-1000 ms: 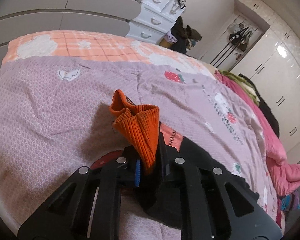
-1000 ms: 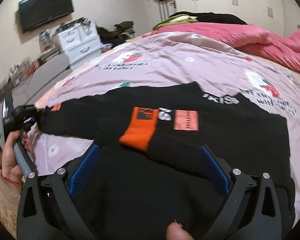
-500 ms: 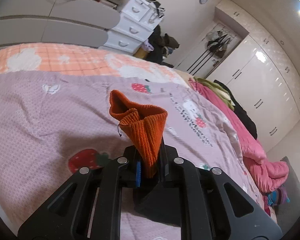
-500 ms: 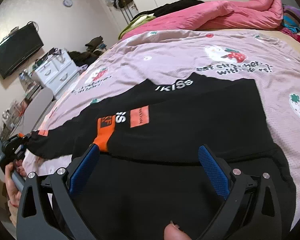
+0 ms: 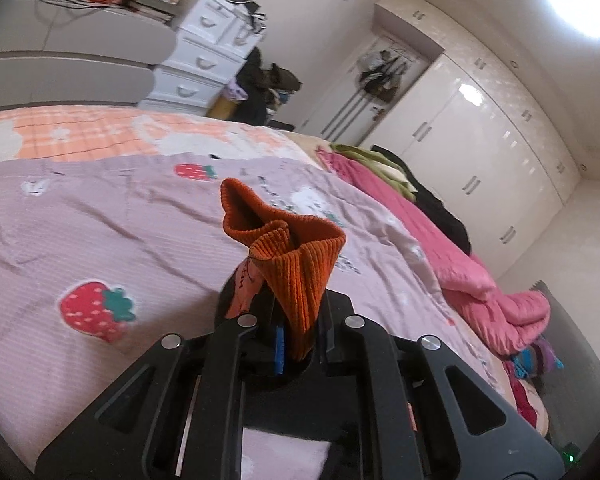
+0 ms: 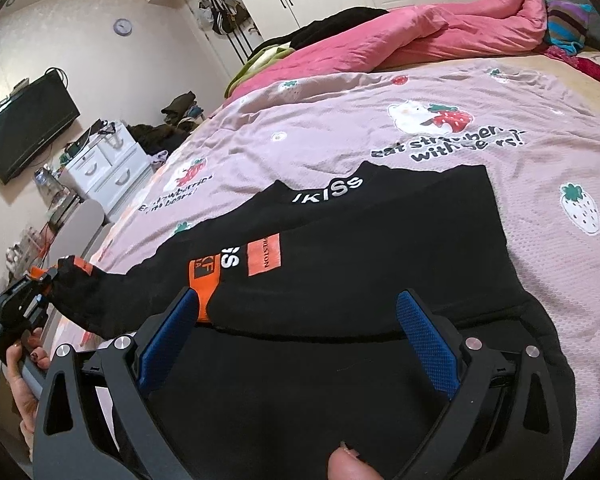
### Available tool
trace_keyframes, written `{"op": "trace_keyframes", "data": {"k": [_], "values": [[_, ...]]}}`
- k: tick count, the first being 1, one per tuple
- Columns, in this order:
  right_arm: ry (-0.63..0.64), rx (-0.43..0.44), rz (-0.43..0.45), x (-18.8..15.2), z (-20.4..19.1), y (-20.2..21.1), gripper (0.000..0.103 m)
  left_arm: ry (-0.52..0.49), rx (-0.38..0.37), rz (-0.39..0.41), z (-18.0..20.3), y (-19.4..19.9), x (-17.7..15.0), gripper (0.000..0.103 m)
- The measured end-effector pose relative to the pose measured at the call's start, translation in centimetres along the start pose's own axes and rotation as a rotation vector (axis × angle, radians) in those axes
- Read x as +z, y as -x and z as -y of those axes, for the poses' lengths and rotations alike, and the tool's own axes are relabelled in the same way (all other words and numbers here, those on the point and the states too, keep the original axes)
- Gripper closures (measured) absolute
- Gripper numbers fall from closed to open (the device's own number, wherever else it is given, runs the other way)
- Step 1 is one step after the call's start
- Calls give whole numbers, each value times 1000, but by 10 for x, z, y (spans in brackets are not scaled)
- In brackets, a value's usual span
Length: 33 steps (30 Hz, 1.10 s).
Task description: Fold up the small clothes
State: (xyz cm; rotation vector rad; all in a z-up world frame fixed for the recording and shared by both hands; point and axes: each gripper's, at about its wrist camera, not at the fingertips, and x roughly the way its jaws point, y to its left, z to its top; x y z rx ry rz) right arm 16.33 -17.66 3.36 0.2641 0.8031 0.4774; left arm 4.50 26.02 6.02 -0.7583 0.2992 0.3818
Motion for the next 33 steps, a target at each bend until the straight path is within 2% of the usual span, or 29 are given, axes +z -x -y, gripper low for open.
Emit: {"op": "trace_keyframes", "data": {"k": [13, 24, 33], "values": [[-33, 5, 17, 5, 8, 6, 5, -85, -153, -65, 47, -6, -18, 99], [-52, 3, 37, 10, 14, 14, 5, -140, -255, -121, 81, -9, -37, 99], [-73, -8, 53, 14, 23, 21, 4, -186, -327, -198, 108, -18, -61, 99]]}}
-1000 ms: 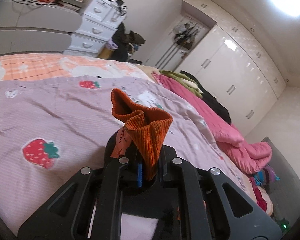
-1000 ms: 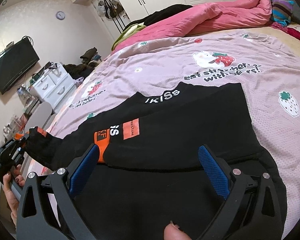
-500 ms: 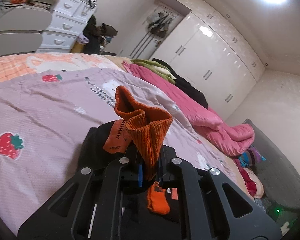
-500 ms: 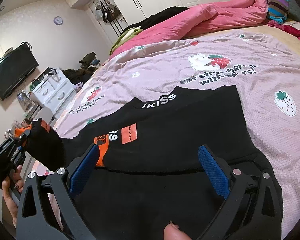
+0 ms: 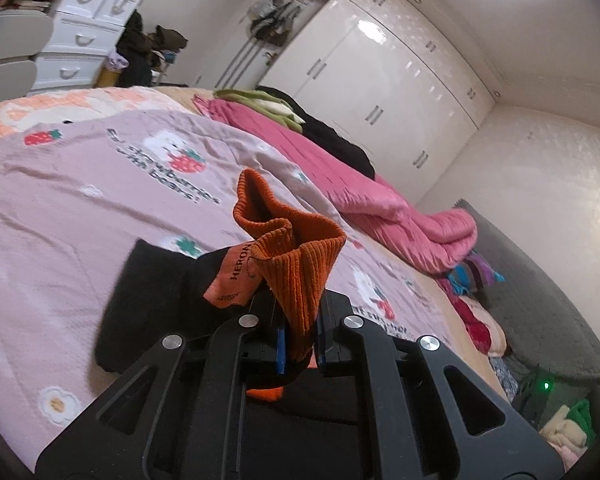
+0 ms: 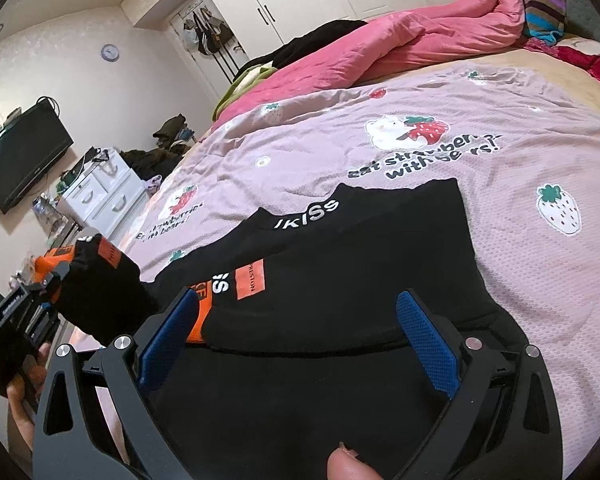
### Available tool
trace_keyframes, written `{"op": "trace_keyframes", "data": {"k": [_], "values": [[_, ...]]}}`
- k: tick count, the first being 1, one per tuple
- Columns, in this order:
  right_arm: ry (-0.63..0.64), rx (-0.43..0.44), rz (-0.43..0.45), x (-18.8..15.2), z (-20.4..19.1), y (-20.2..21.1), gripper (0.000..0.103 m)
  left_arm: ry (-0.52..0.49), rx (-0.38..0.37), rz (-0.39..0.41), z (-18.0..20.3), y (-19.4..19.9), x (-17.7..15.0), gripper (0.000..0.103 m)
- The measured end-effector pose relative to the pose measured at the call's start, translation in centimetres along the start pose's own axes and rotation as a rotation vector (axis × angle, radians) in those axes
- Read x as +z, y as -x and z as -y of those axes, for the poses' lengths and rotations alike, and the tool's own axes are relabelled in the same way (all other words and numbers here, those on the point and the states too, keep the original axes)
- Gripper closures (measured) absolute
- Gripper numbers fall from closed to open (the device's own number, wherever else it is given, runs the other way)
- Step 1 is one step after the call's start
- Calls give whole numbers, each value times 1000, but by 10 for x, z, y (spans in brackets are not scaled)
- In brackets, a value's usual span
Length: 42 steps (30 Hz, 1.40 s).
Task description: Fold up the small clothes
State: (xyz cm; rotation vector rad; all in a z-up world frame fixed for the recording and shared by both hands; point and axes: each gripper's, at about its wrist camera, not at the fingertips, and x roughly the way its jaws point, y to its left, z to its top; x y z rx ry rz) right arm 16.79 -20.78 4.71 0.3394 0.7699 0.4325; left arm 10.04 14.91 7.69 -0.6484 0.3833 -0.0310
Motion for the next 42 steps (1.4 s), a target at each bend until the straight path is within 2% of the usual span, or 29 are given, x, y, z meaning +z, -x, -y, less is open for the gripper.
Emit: {"op": "trace_keyframes", "data": {"k": [12, 23, 34, 40, 41, 42], "values": [[-49, -51, 23, 7, 20, 7, 4, -97, -64, -112, 31, -36, -31, 99], [-104, -70, 43, 11, 40, 15, 4, -159, -127, -256, 52, -72, -71, 99], [-130, -102, 41, 14, 55, 15, 4, -227, -132, -402, 63, -102, -107, 98], [-147, -117, 26, 13, 61, 11, 4, -245, -152, -471, 66, -110, -118, 85], [-149, -118, 21, 13, 62, 10, 4, -246, -154, -476, 67, -110, -120, 80], [-152, -118, 15, 13, 62, 8, 4, -249, -159, -485, 68, -110, -121, 71]]}}
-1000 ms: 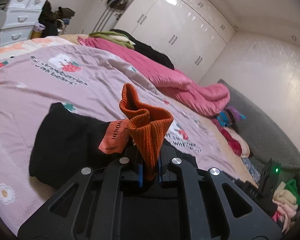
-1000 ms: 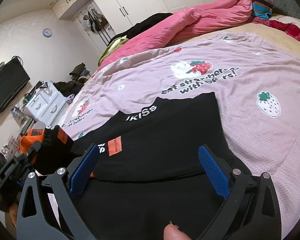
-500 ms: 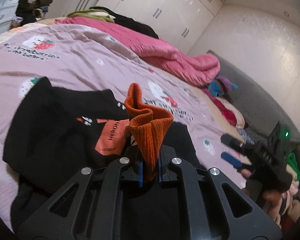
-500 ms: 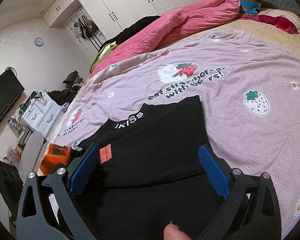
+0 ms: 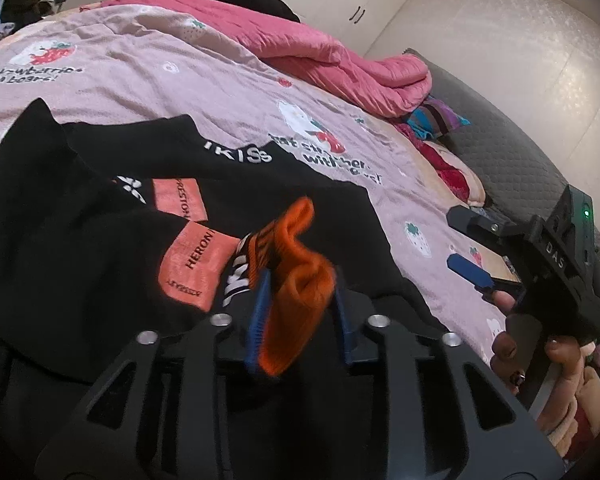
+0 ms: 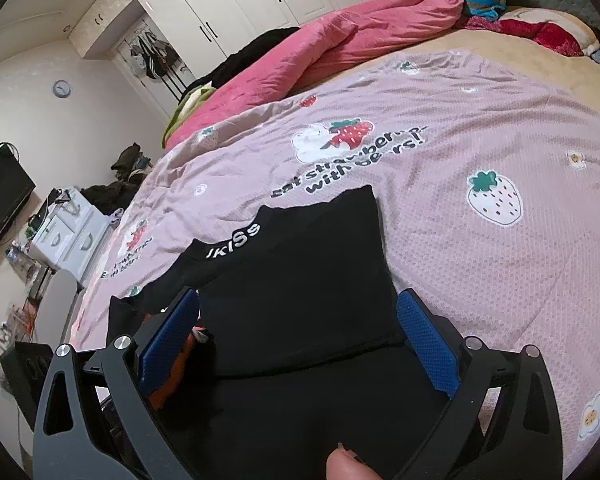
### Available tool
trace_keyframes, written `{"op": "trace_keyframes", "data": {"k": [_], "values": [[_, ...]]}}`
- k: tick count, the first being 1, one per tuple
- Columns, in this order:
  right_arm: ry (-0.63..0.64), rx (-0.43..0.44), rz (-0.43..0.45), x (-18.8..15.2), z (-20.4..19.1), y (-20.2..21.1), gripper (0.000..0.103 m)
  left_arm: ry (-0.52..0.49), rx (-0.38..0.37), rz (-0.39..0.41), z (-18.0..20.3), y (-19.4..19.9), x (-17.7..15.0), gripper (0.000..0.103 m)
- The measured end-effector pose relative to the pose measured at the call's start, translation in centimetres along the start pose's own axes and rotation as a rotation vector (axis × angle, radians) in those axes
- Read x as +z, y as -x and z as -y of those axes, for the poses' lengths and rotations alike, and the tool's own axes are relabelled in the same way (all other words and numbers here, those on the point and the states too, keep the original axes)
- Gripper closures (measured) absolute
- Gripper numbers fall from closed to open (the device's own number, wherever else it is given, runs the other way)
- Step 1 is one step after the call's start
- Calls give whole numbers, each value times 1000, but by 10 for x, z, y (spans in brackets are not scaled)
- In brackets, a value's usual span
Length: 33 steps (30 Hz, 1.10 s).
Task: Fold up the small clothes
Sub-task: 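Lower the cuff onto the shirt and open the left gripper, then grasp the orange cuff on the shirt with the right gripper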
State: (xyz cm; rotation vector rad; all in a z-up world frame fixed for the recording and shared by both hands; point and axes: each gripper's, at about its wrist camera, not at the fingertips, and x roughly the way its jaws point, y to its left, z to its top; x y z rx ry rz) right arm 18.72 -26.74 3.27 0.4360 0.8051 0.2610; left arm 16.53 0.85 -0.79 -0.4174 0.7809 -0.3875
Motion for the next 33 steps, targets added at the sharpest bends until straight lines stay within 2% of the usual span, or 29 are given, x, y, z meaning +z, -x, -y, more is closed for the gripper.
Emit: {"op": "trace_keyframes", "data": {"k": [2, 5, 7, 9, 11, 14, 20, 23, 25, 27, 28, 30, 33], "values": [[0, 1, -17, -1, 0, -3, 4, -9, -6, -11, 2, 1, 0, 60], [17, 3, -58, -4, -2, -11, 4, -16, 8, 13, 0, 11, 3, 55], [39, 7, -93, -10, -7, -18, 4, -4, 22, 40, -6, 20, 8, 48], [67, 12, -130, -15, -14, -25, 4, 10, 61, 64, -16, 28, 14, 34], [97, 27, -169, -24, -24, -33, 4, 26, 135, 102, -29, 42, 20, 24], [126, 57, -225, -39, -38, -43, 5, 71, 206, 139, -50, 57, 28, 9], [173, 54, -293, -64, -59, -64, 8, 181, 285, 193, -89, 82, 37, 9], [180, 43, -303, -73, -63, -72, 20, 224, 300, 213, -104, 94, 38, 9], [186, 10, -275, -77, -65, -75, 30, 247, 310, 229, -112, 102, 39, 9], [180, -6, -248, -78, -66, -75, 62, 259, 321, 243, -116, 108, 39, 9], [180, 8, -242, -79, -68, -76, 68, 266, 325, 248, -118, 110, 39, 9], [203, 38, -235, -80, -73, -75, 93, 281, 325, 258, -122, 115, 38, 9], [318, 52, -178, -82, -91, -63, 95, 300, 319, 270, -127, 120, 38, 9]]}}
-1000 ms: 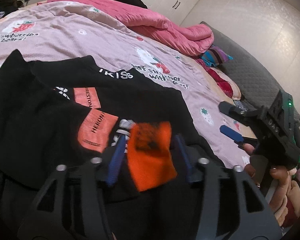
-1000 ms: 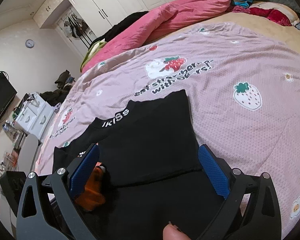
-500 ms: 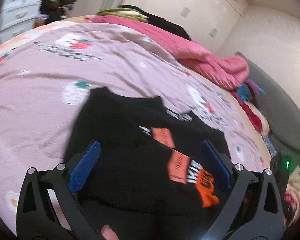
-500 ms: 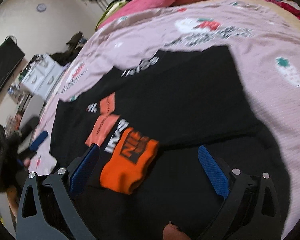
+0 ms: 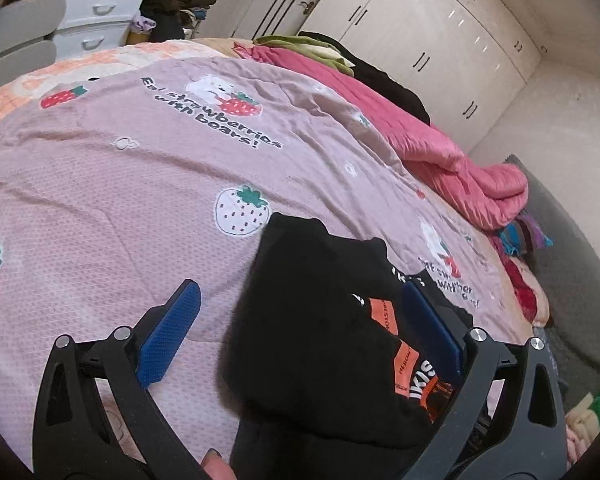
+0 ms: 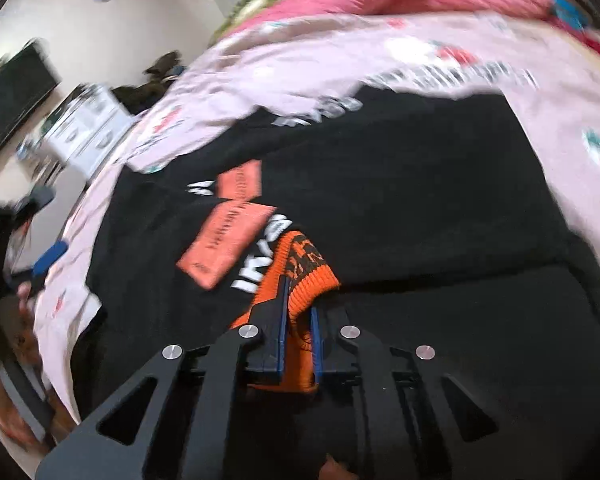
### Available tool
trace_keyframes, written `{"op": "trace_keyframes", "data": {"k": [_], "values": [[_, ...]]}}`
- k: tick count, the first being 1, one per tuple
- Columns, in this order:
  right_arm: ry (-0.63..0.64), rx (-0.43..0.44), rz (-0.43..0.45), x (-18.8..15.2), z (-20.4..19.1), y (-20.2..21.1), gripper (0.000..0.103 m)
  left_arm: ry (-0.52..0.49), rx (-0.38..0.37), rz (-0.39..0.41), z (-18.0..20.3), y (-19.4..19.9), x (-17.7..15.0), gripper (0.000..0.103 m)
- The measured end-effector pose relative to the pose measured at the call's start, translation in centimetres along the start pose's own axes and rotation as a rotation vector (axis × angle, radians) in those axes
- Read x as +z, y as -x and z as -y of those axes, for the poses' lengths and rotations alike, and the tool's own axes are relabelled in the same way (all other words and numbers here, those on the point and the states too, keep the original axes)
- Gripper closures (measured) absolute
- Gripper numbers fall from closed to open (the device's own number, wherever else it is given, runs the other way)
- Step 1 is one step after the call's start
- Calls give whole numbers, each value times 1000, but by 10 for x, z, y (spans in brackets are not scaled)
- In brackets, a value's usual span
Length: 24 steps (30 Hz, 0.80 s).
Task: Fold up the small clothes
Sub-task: 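Grasp the orange cuff on the shirt with the right gripper, then lay the orange cuff across the shirt body with the right gripper and release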
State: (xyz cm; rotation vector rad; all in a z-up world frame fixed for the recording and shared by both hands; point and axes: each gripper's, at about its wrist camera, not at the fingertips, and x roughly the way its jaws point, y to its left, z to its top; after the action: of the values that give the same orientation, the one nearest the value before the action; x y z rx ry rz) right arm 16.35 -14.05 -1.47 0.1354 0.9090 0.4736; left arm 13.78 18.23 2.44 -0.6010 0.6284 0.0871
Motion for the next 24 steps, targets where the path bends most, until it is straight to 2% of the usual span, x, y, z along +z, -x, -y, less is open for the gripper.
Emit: {"op": "trace_keyframes", "data": {"k": [5, 11, 15, 24], "values": [[121, 14, 121, 19, -20, 30, 95, 9, 6, 12, -3, 4, 3, 9], [227, 23, 217, 59, -32, 58, 95, 8, -12, 13, 1, 2, 7, 9], [273, -19, 276, 79, -24, 66, 96, -33, 0, 4, 10, -6, 6, 9], [131, -112, 259, 74, 33, 52, 96, -96, 7, -41, 28, -29, -4, 9]]}}
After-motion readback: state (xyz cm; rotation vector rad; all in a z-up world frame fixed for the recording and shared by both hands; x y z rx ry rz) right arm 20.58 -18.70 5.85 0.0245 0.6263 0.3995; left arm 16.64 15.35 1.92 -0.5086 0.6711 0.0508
